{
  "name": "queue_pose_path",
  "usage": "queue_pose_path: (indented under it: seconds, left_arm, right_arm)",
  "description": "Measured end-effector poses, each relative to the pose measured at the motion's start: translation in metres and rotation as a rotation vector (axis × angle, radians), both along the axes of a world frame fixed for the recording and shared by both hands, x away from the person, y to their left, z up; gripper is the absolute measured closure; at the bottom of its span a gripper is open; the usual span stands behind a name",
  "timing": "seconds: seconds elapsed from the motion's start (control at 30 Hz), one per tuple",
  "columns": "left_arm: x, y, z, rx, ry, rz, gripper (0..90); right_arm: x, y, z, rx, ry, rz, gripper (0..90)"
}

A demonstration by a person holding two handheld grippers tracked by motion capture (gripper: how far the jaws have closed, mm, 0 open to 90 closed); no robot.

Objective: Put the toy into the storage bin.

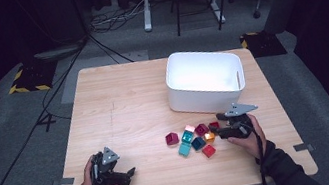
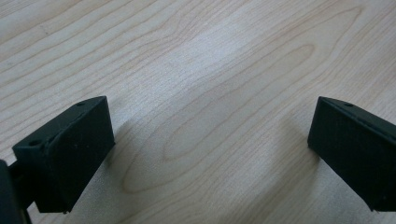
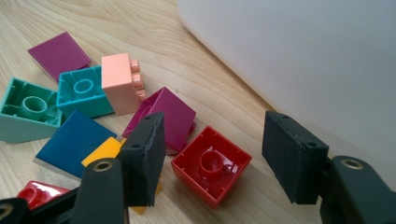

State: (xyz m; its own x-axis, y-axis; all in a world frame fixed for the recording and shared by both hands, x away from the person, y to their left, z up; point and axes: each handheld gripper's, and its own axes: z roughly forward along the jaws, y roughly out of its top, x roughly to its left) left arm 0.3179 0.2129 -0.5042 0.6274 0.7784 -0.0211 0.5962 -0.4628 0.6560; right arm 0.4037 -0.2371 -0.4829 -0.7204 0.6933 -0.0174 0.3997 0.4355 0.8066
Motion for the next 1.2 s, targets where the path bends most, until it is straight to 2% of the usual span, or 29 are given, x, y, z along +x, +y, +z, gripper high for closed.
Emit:
queue_pose_path:
  seconds: [0.2, 0.33, 0.37, 0.53, 0.6, 0.67, 0.7, 0.97, 1.07, 1.2]
  left_arm:
    - [0.0, 0.0, 0.0, 0.0, 0.0, 0.0, 0.6]
    - [0.0, 0.0, 0.0, 0.0, 0.0, 0.0, 0.6]
    - [0.0, 0.0, 0.0, 0.0, 0.0, 0.0, 0.6]
    - [0.0, 0.0, 0.0, 0.0, 0.0, 0.0, 0.6]
    - [0.0, 0.0, 0.0, 0.0, 0.0, 0.0, 0.6]
    - [0.0, 0.0, 0.0, 0.0, 0.0, 0.0, 0.6]
    - [0.0, 0.0, 0.0, 0.0, 0.0, 0.0, 0.6]
    - [0.0, 0.0, 0.0, 0.001, 0.0, 0.0, 0.6]
    - [0.0, 0.0, 0.0, 0.0, 0.0, 0.0, 0.6]
    - [0.0, 0.0, 0.0, 0.0, 0.0, 0.0, 0.6]
  right_arm:
    - [0.001, 0.004, -0.004, -0.04, 0.005, -0.018, 40.5]
    - [0.002, -0.001, -0.008, -0.049, 0.031, -0.039, 44.9]
    - [0.003, -0.002, -0.01, -0.051, 0.032, -0.039, 48.2]
    - [0.004, -0.007, -0.012, -0.061, 0.03, -0.046, 49.9]
    - [0.004, -0.008, -0.014, -0.06, 0.033, -0.058, 58.2]
    - [0.005, -0.01, -0.016, -0.074, 0.042, -0.058, 57.8]
    - [0.005, -0.01, -0.017, -0.058, 0.045, -0.062, 58.4]
    - [0.001, -0.018, -0.014, -0.056, 0.016, -0.058, 59.2]
    - [-0.001, -0.022, -0.011, -0.018, 0.023, -0.049, 59.2]
    - [-0.005, -0.023, -0.003, -0.008, 0.001, -0.031, 59.3]
